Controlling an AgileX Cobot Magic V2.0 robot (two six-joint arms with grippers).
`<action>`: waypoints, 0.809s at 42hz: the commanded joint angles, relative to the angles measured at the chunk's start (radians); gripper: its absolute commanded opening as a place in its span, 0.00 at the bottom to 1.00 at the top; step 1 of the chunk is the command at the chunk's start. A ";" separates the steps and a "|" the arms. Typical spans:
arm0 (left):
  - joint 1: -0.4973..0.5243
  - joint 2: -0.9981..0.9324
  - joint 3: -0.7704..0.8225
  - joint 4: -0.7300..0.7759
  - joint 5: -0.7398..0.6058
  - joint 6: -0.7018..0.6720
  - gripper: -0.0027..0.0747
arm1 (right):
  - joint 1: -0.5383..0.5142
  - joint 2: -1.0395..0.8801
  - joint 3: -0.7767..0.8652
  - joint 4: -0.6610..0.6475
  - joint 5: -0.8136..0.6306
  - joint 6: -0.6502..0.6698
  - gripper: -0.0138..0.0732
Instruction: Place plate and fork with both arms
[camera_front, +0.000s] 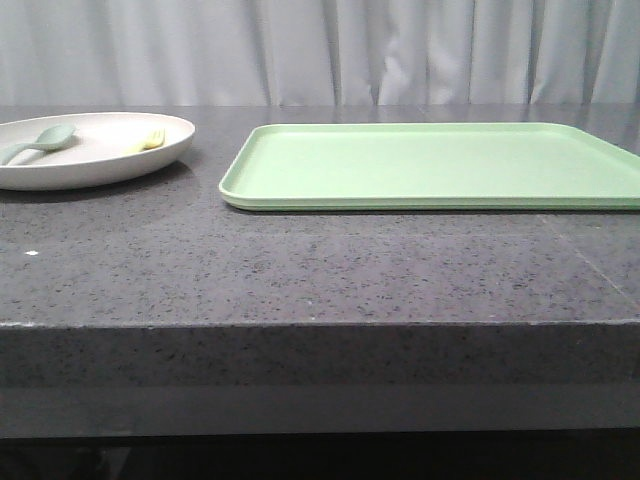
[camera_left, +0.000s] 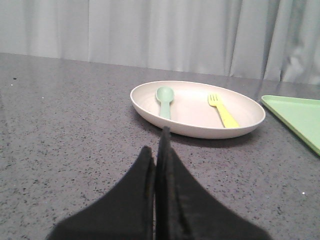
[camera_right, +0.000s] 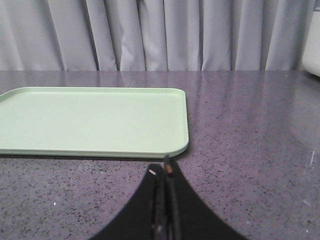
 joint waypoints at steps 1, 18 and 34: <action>-0.005 -0.021 0.003 -0.002 -0.092 -0.008 0.01 | -0.004 -0.019 -0.003 -0.010 -0.089 -0.001 0.08; -0.005 -0.021 0.003 -0.002 -0.092 -0.008 0.01 | -0.004 -0.019 -0.003 -0.010 -0.089 -0.001 0.08; -0.005 -0.021 0.001 -0.002 -0.121 -0.008 0.01 | -0.004 -0.019 -0.004 -0.010 -0.161 -0.001 0.08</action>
